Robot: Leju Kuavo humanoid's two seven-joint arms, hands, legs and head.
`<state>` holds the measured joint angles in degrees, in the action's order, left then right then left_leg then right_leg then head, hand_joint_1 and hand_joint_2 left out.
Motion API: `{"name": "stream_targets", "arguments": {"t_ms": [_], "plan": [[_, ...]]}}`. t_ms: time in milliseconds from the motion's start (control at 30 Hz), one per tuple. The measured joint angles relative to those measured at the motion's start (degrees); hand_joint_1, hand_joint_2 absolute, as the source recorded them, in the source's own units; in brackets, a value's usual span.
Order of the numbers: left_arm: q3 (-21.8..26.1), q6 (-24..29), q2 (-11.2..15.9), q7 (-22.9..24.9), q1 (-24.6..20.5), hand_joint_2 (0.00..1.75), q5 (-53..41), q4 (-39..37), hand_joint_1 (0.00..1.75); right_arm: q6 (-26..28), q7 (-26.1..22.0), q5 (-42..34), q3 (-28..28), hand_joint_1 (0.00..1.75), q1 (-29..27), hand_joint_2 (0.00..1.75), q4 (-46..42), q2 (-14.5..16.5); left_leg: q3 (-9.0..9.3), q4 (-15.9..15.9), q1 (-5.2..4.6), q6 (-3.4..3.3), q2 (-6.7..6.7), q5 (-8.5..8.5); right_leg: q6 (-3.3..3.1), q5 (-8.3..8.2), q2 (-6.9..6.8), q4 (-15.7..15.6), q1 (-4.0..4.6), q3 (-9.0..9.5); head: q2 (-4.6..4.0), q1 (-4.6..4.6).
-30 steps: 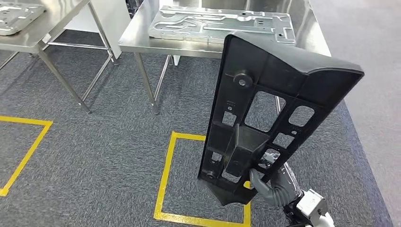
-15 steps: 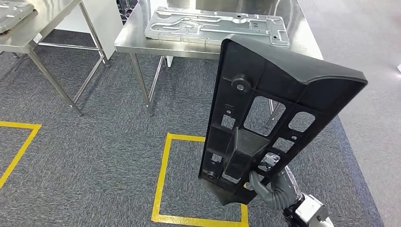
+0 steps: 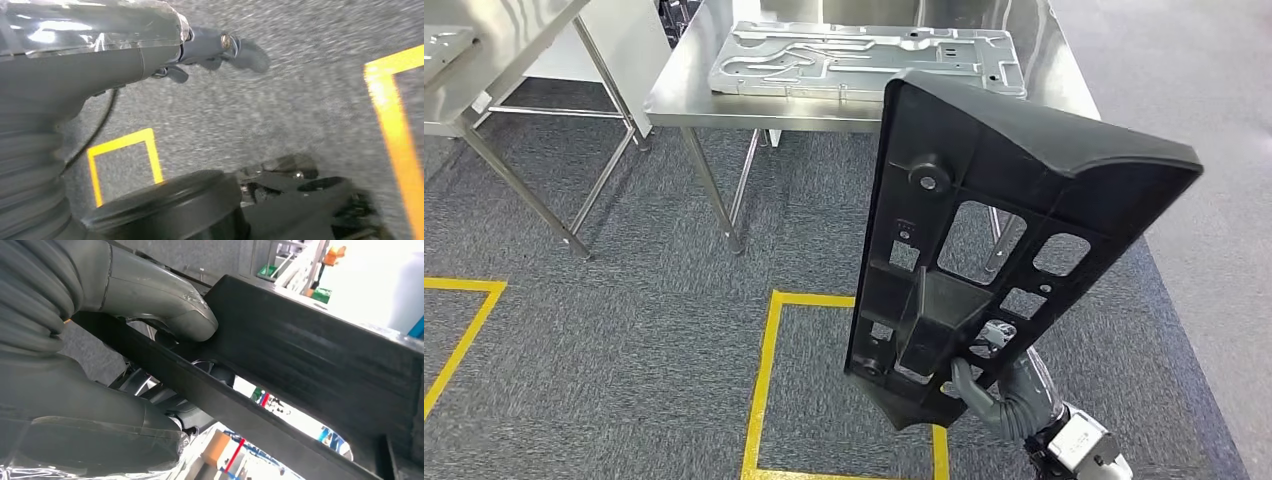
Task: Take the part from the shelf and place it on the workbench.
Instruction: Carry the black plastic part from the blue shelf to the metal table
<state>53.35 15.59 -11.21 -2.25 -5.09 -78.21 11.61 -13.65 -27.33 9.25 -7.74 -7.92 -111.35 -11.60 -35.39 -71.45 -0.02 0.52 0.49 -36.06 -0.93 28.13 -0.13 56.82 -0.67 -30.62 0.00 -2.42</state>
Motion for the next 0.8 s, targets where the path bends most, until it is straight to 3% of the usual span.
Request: {"name": "stream_targets", "arguments": {"t_ms": [33,67,133,167,200,333,400,500,533,567,600,667,700,733,800], "plan": [[0.05,-0.02,0.02,-0.04,-0.18,1.75,0.10,0.00,0.00,-0.05,-0.01,-0.01,-0.02,1.75,0.00,1.75,0.04,0.01,-1.98,-2.31,0.02,0.06,0.00,0.17,-0.01,0.55,0.07,0.00,0.04,0.64,0.00,0.00],[0.09,-0.04,0.04,-0.08,-0.36,1.75,0.16,0.00,0.00,-0.13,-0.02,-0.01,-0.05,1.75,-0.01,1.75,0.08,0.01,-2.94,-2.42,0.02,0.03,0.00,1.70,0.02,1.16,0.18,0.01,0.05,1.45,0.00,0.00],[0.11,-0.05,0.04,-0.03,-0.27,1.75,0.19,0.00,0.00,-0.31,-0.08,-0.02,-0.10,1.75,0.00,1.75,0.12,0.01,-2.02,3.46,-0.02,-0.40,-0.03,7.64,0.16,2.52,0.45,-0.03,0.09,3.33,0.00,0.00],[0.14,-0.05,0.08,-0.02,-0.12,1.75,0.20,0.00,0.00,-0.41,-0.15,-0.03,-0.12,1.75,0.04,1.75,0.17,0.02,-1.16,6.58,-0.18,-0.76,-0.14,10.07,0.33,3.14,0.59,-0.06,0.15,4.01,0.00,0.01],[0.19,-0.05,0.11,-0.03,0.02,1.75,0.22,-0.01,0.00,-0.51,-0.20,-0.02,-0.13,1.75,0.08,1.75,0.24,0.02,-0.40,9.20,-0.34,-1.11,-0.23,11.45,0.59,3.57,0.75,-0.08,0.20,4.35,0.00,0.01],[0.32,-0.04,0.18,-0.13,0.07,1.75,0.12,-0.01,0.00,-0.65,-0.33,-0.02,-0.23,1.75,0.16,1.75,0.40,0.07,1.60,13.42,-0.53,-2.32,-0.45,10.00,2.06,3.46,0.82,0.25,0.08,4.17,0.00,0.01],[0.33,-0.03,0.16,-0.18,0.12,1.75,-0.03,-0.01,0.00,-0.63,-0.37,0.00,-0.30,1.75,0.36,1.75,0.40,0.09,3.32,14.72,-0.11,-2.85,-0.57,9.61,2.61,3.45,0.66,3.64,-0.01,2.77,0.00,0.02],[0.34,-0.03,0.16,-0.15,0.35,1.75,-0.22,-0.02,0.00,-0.62,-0.40,0.04,-0.36,1.75,0.43,1.75,0.44,0.10,5.31,15.48,0.12,-3.06,-0.57,8.48,3.31,6.72,0.52,13.47,-0.28,-4.22,0.00,0.01],[0.34,-0.04,0.17,-0.13,0.45,1.75,-0.26,-0.02,0.00,-0.61,-0.40,0.05,-0.38,1.75,0.39,1.75,0.47,0.10,5.99,15.48,0.15,-3.00,-0.58,7.91,3.50,7.52,0.49,15.44,-0.41,-6.39,0.00,0.01],[0.35,-0.05,0.17,-0.08,0.56,1.75,-0.30,-0.02,0.00,-0.61,-0.39,0.07,-0.40,1.75,0.35,1.75,0.49,0.10,6.82,15.48,0.19,-2.89,-0.60,7.28,3.66,7.24,0.46,15.67,-0.53,-7.69,0.00,0.02],[0.35,-0.07,0.17,-0.03,0.66,1.75,-0.34,-0.02,0.00,-0.60,-0.39,0.07,-0.41,1.75,0.31,1.75,0.50,0.10,7.81,15.48,0.25,-2.74,-0.63,6.59,3.79,5.76,0.42,14.07,-0.64,-8.06,0.00,0.02],[0.37,-0.11,0.17,0.07,0.84,1.75,-0.39,-0.02,0.00,-0.58,-0.40,0.07,-0.42,1.75,0.19,1.75,0.53,0.10,9.86,15.47,0.40,-2.27,-0.64,5.09,3.88,-0.13,0.12,7.41,-0.75,-7.03,0.00,0.03],[0.38,-0.13,0.18,0.10,0.87,1.75,-0.40,-0.02,0.00,-0.54,-0.41,0.08,-0.44,1.75,0.12,1.75,0.59,0.12,10.59,15.46,0.42,-1.95,-0.66,4.39,3.71,-2.27,-0.15,4.54,-0.64,-6.52,0.00,0.05],[0.39,-0.15,0.20,0.13,0.86,1.75,-0.42,-0.02,0.00,-0.45,-0.43,0.11,-0.46,1.75,0.00,1.75,0.64,0.14,11.04,15.57,0.42,-1.54,-0.66,3.76,3.27,-3.71,-0.36,2.84,-0.44,-6.21,0.00,0.06],[0.40,-0.17,0.22,0.20,0.76,1.75,-0.44,-0.02,0.00,-0.17,-0.49,0.15,-0.50,1.75,-0.28,1.75,0.68,0.22,11.78,15.56,0.36,-0.70,-0.56,3.26,2.07,-3.47,-0.33,2.15,-0.08,-5.92,0.00,0.09]]}}
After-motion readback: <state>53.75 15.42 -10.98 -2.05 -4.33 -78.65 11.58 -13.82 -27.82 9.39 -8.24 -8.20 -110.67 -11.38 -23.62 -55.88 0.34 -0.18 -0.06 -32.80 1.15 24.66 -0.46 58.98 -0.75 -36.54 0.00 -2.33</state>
